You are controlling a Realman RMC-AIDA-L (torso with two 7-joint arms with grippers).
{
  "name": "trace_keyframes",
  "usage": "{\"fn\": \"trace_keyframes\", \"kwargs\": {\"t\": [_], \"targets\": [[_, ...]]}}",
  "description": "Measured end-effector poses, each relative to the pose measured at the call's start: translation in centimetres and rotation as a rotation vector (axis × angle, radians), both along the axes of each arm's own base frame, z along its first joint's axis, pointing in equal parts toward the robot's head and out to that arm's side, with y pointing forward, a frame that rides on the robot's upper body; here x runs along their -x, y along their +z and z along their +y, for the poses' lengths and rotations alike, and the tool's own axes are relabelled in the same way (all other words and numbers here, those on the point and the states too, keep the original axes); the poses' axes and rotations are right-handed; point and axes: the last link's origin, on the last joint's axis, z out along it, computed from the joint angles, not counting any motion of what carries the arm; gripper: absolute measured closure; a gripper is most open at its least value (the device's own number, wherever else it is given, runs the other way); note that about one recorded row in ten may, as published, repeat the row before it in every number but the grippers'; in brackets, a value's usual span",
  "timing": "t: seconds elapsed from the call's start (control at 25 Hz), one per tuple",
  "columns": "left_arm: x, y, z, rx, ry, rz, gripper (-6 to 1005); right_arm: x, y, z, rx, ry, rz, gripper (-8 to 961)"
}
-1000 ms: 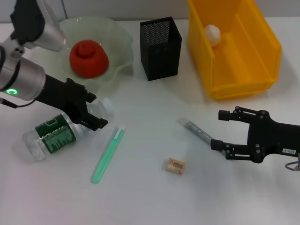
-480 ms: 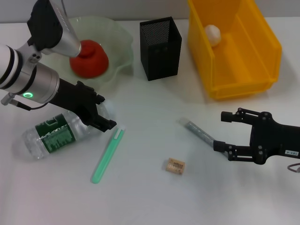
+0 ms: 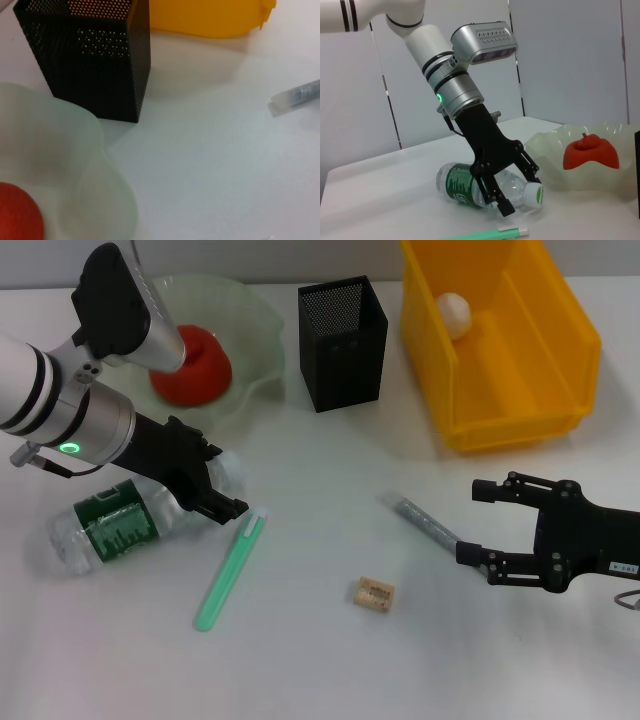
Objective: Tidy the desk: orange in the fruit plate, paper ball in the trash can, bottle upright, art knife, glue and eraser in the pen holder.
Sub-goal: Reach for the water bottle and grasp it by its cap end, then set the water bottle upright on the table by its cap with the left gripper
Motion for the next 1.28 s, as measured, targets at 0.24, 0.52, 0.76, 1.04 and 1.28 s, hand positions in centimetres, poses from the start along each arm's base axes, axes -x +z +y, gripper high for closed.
{"fn": "trace_keyframes", "kwargs": {"t": [0.24,0.52,0.76,1.04,1.28], "targets": [[0.0,0.0,0.0,0.002,-0.004,0.008,228,-0.1,0.0,-0.2,0.001,-0.003,0.002,144],[-0.2,-0.5,0.1,0.002,-0.038,0.039,411,-0.2,0.1,-0.3,0.0,-0.009,0.002,144],[-0.6,-0.3,0.0,0.01,-0.049,0.033,529,-0.3,0.1,-0.4,0.0,-0.011,0.003,144],[-2.3,1.4,-1.1,0.021,-0.072,-0.089,548,-0.3,0.0,-0.5,0.004,-0.011,0.007,144],[-2.9,3.6,-1.9,-0.02,-0.089,-0.184,548,-0.1,0.1,-0.8,0.011,0.003,0.021,144]]}}
